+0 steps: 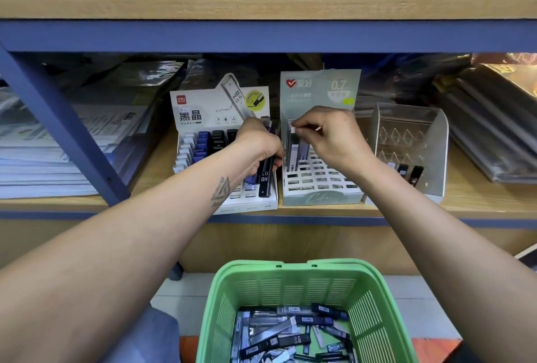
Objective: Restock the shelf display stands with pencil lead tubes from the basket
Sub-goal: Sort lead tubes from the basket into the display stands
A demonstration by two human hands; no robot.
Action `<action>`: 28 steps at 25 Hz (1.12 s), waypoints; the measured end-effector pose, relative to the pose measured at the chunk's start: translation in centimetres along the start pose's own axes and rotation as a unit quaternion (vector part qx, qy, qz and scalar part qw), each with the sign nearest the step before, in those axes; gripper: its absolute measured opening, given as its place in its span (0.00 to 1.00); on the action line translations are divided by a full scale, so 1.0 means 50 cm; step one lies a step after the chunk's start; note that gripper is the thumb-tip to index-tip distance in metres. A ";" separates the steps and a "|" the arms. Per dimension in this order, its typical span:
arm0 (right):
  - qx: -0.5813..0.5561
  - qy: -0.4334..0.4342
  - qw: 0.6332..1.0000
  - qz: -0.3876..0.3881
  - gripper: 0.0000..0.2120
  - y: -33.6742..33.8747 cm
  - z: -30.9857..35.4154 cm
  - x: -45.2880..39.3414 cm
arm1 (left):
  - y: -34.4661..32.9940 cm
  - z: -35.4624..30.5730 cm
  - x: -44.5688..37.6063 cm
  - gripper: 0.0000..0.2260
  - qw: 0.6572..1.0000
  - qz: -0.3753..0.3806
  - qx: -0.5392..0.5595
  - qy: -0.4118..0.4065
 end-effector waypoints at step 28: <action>-0.543 -0.271 0.795 0.015 0.08 0.030 0.034 0.046 | 0.025 0.001 0.120 0.08 0.900 0.364 0.240 -0.015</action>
Point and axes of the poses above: each hand's wrist, its own x-axis away from the middle knuckle, its own y-axis out of the back of the hand, z = x × y, the point moved 3 cm from there along -x, towards the middle knuckle, and after that the axes turned 7 degrees about z, right-handed, at the moved point
